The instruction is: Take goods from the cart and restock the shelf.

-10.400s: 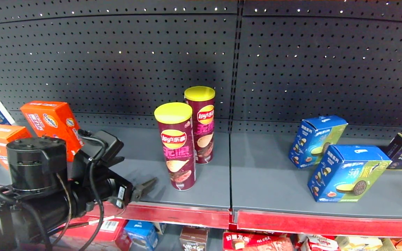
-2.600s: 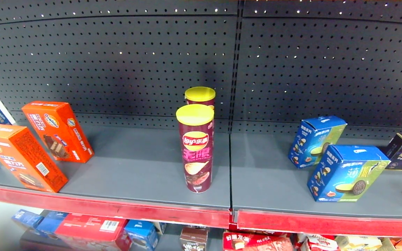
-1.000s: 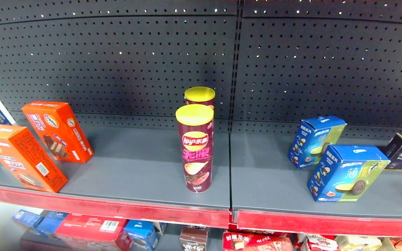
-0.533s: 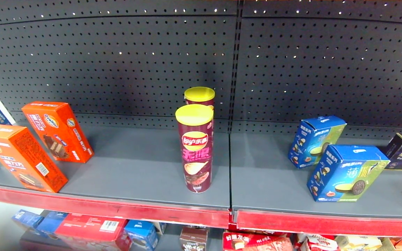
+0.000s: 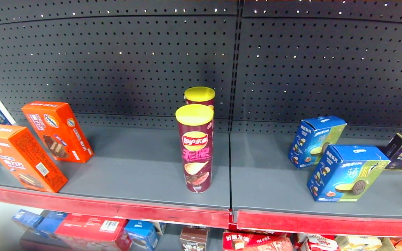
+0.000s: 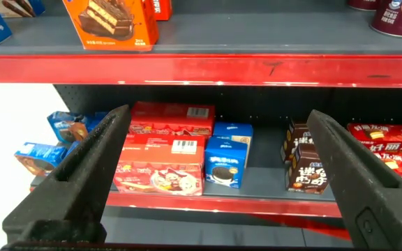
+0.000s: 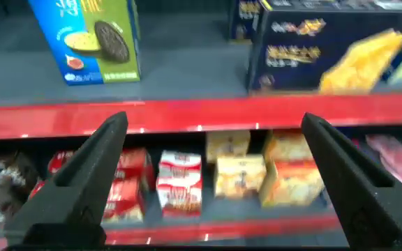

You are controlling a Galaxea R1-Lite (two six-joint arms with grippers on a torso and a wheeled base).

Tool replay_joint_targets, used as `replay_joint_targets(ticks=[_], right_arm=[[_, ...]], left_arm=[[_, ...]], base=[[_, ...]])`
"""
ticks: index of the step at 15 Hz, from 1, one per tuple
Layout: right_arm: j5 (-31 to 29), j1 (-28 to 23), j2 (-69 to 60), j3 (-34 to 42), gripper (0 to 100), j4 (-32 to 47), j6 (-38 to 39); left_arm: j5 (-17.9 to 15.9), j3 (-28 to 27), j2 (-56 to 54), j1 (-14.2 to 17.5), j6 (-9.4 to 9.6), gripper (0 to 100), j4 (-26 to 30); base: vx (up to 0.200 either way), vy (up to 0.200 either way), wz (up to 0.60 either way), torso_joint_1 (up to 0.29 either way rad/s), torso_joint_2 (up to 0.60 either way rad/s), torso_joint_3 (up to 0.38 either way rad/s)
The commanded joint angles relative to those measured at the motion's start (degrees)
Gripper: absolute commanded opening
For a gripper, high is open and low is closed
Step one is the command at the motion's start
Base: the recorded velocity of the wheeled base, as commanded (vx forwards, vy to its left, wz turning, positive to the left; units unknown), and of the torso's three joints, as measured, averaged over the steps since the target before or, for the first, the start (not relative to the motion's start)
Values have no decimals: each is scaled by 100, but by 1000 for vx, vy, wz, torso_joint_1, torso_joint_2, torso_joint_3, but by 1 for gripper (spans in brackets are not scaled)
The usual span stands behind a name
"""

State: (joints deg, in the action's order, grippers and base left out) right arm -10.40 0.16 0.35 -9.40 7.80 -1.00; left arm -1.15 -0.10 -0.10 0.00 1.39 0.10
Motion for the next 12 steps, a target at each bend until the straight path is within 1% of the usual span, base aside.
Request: replay_joint_targets(ticks=[1, 2, 5, 7, 8, 10, 11, 12], right_arm=[[117, 2, -35, 870, 100, -991, -199], [354, 2, -35, 922, 100, -1141, -199], [425, 2, -35, 922, 100, -1114, -41], [328, 2, -35, 922, 100, -1123, 135], [82, 2, -35, 931, 100, -1141, 91], [-6, 2, -35, 940, 100, -1167, 91], [64, 2, -35, 940, 100, -1167, 65], [539, 2, -35, 940, 100, -1167, -49]], left_arm=[[0, 1, 10, 0, 2, 100, -1], [0, 1, 10, 0, -7, 100, -1], [0, 1, 10, 0, -7, 100, -1], [0, 10, 10, 0, -7, 100, -1], [0, 10, 10, 0, -7, 100, -1], [0, 1, 10, 0, -7, 100, -1], [0, 1, 10, 0, -7, 100, -1], [0, 1, 10, 0, 2, 100, -1]], base=[[0, 0, 0, 0, 0, 0], [0, 0, 0, 0, 0, 0], [0, 0, 0, 0, 0, 0], [0, 0, 0, 0, 0, 0], [0, 0, 0, 0, 0, 0], [0, 0, 0, 0, 0, 0], [0, 0, 0, 0, 0, 0], [0, 0, 0, 0, 0, 0]])
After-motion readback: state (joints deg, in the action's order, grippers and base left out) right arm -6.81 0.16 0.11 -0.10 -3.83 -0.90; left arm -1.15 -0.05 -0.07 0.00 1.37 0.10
